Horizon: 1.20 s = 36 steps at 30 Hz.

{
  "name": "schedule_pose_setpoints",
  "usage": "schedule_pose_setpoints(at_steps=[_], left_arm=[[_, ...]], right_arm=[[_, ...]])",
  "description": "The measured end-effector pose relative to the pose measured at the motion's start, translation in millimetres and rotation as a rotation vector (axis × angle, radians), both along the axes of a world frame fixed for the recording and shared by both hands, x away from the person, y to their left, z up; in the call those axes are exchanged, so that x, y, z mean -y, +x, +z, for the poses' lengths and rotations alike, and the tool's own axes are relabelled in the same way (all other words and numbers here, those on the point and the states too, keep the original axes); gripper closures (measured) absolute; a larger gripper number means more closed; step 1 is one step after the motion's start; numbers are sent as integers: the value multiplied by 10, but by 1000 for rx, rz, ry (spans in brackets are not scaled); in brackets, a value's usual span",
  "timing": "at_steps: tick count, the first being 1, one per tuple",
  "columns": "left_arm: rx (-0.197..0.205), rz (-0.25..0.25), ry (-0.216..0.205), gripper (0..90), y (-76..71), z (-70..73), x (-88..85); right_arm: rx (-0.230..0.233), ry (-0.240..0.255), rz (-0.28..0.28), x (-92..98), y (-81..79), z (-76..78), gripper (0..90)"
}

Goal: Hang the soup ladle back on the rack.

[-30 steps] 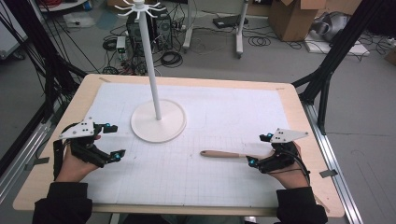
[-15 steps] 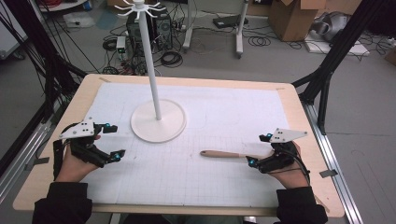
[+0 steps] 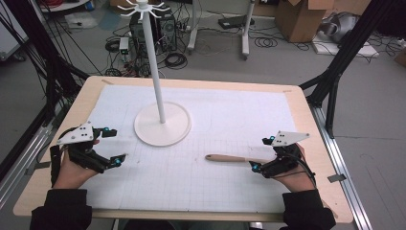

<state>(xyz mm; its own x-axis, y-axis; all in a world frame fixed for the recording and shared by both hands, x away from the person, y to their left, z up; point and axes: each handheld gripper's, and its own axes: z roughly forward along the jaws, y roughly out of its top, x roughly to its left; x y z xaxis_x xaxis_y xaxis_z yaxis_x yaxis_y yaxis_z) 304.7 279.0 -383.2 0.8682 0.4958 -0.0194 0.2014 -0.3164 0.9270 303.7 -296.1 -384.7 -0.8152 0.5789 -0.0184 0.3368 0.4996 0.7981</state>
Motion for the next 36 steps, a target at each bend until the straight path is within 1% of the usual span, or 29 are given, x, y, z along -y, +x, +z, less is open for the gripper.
schedule_pose_setpoints(at_steps=[5,7,8,10,11,12,13,14,15,16,18,19,20,21,22,23,24,25,28,34,36], left_arm=[[-2,-1,-2,17,0,-2,7],[-2,0,5,17,6,-8,4],[-3,2,7,17,6,-10,3],[-2,3,10,17,7,-9,1],[-2,2,9,17,8,-8,0],[-3,0,6,17,8,-8,0],[-3,-1,6,17,8,-8,-1],[-3,1,6,17,7,-9,1],[-4,1,6,17,8,-11,1],[-4,-1,6,17,9,-12,2],[-6,-2,8,17,11,-17,6],[-8,-3,9,17,12,-18,6],[-8,-3,9,17,14,-21,9],[-11,-4,9,17,14,-26,10],[-12,-4,7,17,15,-29,11],[-13,-5,8,17,16,-30,12],[-13,-8,8,17,17,-31,11],[-12,-9,8,17,17,-31,12],[-12,-10,7,17,16,-28,14],[-17,-20,8,17,22,-39,27],[-17,-23,8,17,25,-40,29]], right_arm=[[-11,-51,19,-67,56,57,8],[-25,-78,28,-96,108,89,9],[-25,-78,28,-96,108,89,9],[-40,-103,37,-126,144,97,8],[-50,-126,42,-150,168,97,8],[-70,-169,50,-196,206,96,8],[-70,-169,50,-196,206,96,8],[-72,-181,55,-213,218,97,8],[-83,-190,59,-234,231,99,8],[-91,-210,78,-276,267,95,8],[-96,-213,82,-288,278,91,8],[-111,-243,88,-322,301,75,8],[-111,-243,88,-322,301,75,8],[-131,-274,93,-359,321,52,8],[-131,-274,93,-359,321,52,8],[-139,-302,107,-380,350,28,8],[-144,-313,109,-391,363,10,8],[-144,-313,109,-391,363,10,8],[-163,-343,115,-418,384,-29,9],[-188,-381,128,-456,422,-100,11],[-194,-397,130,-464,432,-118,48]])
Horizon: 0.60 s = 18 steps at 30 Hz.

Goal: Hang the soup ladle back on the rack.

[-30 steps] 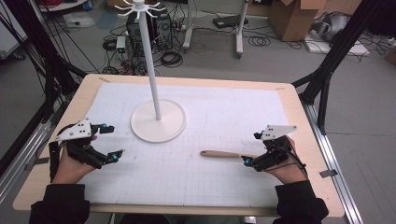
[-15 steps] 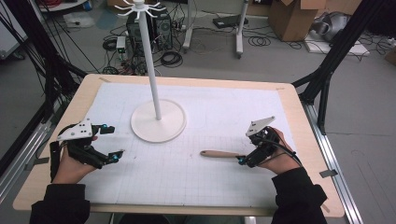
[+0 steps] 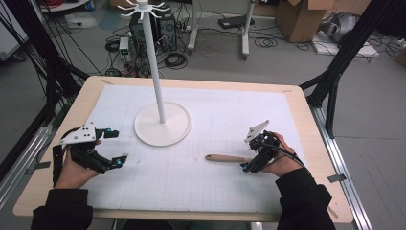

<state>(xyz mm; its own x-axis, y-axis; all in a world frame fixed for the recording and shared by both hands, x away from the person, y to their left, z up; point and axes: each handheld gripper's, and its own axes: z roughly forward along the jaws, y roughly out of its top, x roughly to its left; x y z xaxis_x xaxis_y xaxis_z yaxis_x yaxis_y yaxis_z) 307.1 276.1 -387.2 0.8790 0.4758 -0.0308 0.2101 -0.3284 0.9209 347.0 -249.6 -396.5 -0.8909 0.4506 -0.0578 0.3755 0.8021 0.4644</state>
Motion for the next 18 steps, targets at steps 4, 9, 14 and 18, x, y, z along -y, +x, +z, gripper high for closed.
schedule_pose_setpoints(at_steps=[4,9,14,18], left_arm=[[0,0,1,17,1,-5,2],[-1,0,-3,17,0,-4,-2],[-1,1,-4,17,-1,-5,-3],[-1,0,-6,17,-2,-4,-3]], right_arm=[[-3,-39,9,-23,20,-44,109],[-6,-68,14,-36,31,-61,186],[-26,-87,17,-38,46,-87,298],[-34,-96,25,-55,50,-104,355]])
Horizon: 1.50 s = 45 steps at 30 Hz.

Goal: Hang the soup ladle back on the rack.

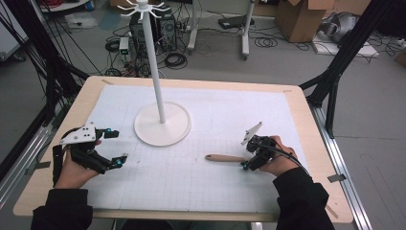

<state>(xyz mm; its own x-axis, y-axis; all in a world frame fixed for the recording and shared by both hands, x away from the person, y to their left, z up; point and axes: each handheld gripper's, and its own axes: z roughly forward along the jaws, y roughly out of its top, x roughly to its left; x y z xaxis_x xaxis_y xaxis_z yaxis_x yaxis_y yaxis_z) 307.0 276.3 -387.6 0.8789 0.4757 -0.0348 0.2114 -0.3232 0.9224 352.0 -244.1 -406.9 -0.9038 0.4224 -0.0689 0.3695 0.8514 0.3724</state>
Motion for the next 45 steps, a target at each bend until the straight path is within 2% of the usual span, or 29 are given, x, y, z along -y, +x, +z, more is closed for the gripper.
schedule_pose_setpoints(at_steps=[10,12,16,19,22,28,31,45], left_arm=[[-1,-1,3,17,7,-8,-3],[-3,0,-3,17,5,-10,2],[-3,-2,1,17,7,-13,-1],[-6,-2,-2,17,7,-15,4],[-8,-3,-3,17,8,-19,11],[-9,-8,1,17,15,-27,18],[-9,-8,1,17,14,-25,17],[-8,-9,-4,17,6,-13,8]], right_arm=[[-30,-26,13,-9,8,-19,499],[-37,-33,22,-6,15,-26,553],[-65,-25,26,-8,11,-27,617],[-73,-23,34,-7,17,-30,617],[-50,-29,23,-2,26,-36,542],[-85,-16,29,-3,27,-32,639],[-88,-18,37,-4,33,-28,682],[-88,-21,42,-10,30,-28,707]])
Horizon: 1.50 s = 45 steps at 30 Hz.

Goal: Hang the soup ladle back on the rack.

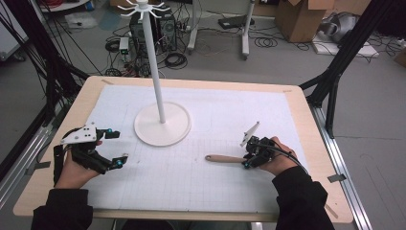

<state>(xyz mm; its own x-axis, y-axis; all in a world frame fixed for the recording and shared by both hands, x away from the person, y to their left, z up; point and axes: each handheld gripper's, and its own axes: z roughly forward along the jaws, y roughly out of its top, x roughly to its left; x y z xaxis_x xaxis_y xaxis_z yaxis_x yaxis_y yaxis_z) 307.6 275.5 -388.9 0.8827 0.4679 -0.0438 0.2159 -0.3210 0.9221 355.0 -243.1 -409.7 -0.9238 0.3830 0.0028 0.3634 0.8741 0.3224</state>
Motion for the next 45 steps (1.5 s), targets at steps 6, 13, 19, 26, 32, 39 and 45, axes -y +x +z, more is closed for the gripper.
schedule_pose_setpoints(at_steps=[6,13,19,26,32,39,45], left_arm=[[-2,0,-2,17,-2,0,-5],[-2,-2,4,17,2,-1,-8],[-1,0,-2,17,-2,5,-19],[1,-2,-1,17,-2,7,-15],[2,-3,-2,17,-4,11,-13],[6,-2,-6,17,-10,24,-29],[8,0,-12,17,-18,36,-44]], right_arm=[[-3,-5,9,-21,-18,5,773],[0,15,-18,1,-15,27,775],[20,98,-22,58,-47,138,775],[79,240,-14,131,-131,363,775],[147,329,-3,139,-159,618,775],[189,371,22,34,-145,864,775],[196,372,46,-95,-86,985,775]])
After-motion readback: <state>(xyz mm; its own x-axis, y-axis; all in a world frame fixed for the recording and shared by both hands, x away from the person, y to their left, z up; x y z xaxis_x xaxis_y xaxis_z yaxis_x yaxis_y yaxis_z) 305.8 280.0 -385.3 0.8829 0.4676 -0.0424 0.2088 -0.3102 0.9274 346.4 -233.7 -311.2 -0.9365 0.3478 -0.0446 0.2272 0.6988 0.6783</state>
